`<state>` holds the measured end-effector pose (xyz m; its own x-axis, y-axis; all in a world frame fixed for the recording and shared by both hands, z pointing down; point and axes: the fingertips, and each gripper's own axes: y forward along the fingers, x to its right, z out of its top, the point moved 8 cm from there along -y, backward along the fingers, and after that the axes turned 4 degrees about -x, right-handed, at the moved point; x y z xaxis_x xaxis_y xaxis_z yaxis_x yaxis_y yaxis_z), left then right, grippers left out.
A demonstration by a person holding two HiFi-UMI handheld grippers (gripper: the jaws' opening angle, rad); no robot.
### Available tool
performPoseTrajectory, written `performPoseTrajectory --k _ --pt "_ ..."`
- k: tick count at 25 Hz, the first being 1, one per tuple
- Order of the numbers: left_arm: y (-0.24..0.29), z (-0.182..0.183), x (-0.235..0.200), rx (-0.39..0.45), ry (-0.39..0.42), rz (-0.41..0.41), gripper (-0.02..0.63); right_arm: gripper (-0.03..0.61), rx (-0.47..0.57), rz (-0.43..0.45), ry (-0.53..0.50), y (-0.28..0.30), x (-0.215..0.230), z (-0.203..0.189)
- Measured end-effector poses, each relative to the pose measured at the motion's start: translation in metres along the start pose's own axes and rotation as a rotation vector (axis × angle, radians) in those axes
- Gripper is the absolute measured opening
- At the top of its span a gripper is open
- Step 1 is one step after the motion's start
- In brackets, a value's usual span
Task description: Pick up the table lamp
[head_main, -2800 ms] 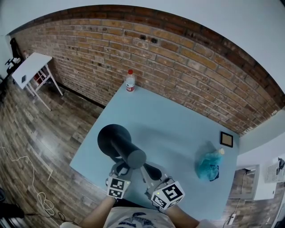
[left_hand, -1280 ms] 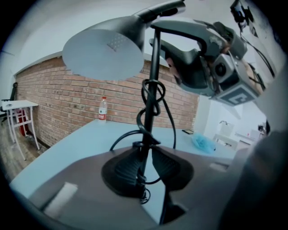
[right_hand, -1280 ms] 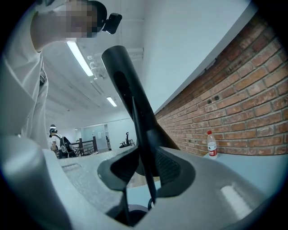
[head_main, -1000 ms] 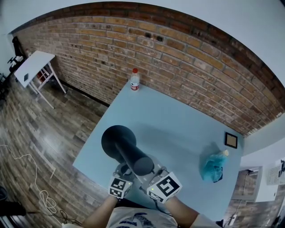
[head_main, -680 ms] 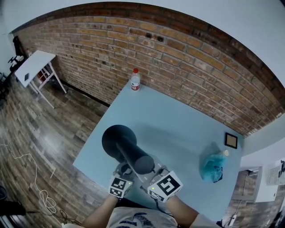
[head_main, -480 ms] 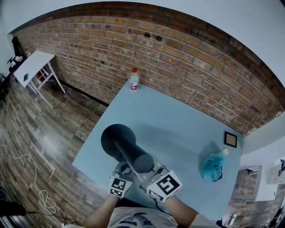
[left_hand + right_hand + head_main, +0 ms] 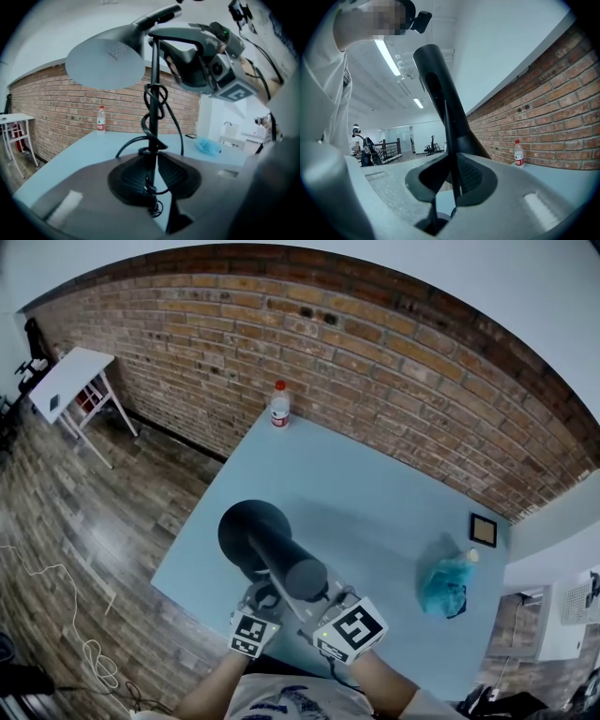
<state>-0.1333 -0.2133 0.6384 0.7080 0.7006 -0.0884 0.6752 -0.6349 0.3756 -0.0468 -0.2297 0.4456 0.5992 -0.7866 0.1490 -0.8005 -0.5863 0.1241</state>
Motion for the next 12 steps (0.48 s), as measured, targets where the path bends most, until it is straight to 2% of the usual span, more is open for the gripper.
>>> performPoseTrajectory --k 12 --pt "-0.008 0.02 0.024 0.009 0.038 0.006 0.06 0.04 0.018 0.003 -0.034 -0.033 -0.011 0.019"
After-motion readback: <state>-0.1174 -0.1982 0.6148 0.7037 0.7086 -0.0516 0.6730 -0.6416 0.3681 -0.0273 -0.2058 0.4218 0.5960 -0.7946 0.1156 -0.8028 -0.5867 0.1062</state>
